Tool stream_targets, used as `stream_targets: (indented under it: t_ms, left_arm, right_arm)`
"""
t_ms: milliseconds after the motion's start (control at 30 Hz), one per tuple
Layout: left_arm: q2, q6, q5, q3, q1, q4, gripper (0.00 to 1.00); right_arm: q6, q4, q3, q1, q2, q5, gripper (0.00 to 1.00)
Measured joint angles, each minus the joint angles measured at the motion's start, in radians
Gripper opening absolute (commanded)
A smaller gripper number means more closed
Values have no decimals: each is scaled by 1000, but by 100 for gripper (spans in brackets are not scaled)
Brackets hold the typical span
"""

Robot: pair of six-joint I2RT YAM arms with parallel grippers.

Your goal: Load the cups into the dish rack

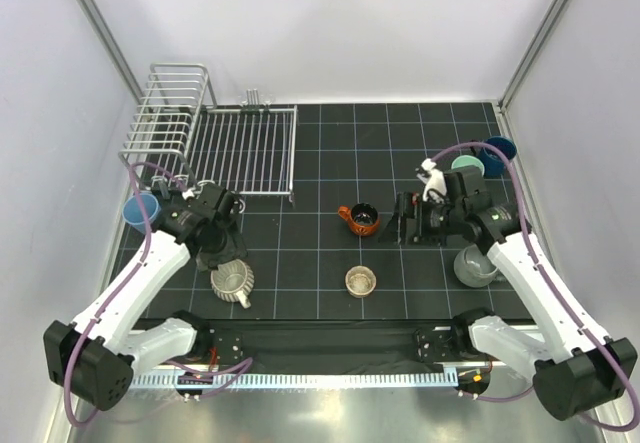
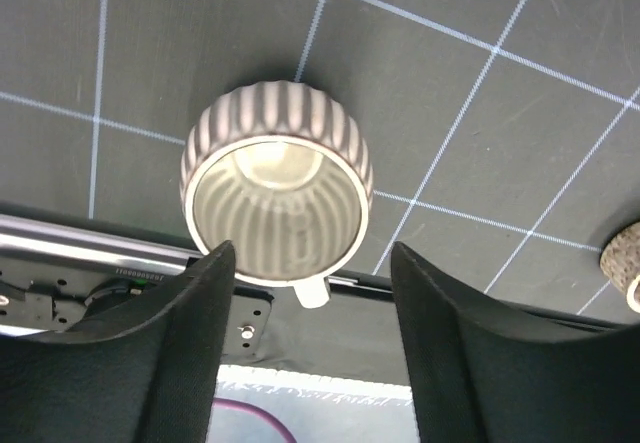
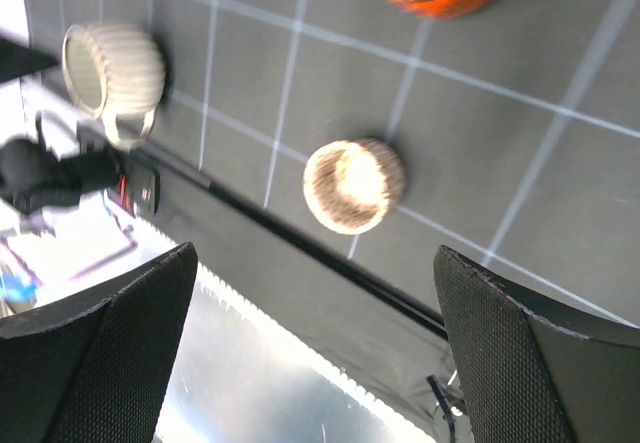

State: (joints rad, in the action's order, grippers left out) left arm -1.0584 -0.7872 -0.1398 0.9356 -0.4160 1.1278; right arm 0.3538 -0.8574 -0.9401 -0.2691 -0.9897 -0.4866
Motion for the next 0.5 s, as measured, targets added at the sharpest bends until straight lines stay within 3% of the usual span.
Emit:
stream_targets:
  t_ms: [267, 500]
  left_arm:
    - [76, -90, -44, -1, -15, 37, 54]
    - [419, -187, -111, 22, -16, 78, 54]
  right_arm:
    - [40, 24, -61, -266, -103, 43, 98]
    - [75, 58, -321, -527, -417, 202, 92]
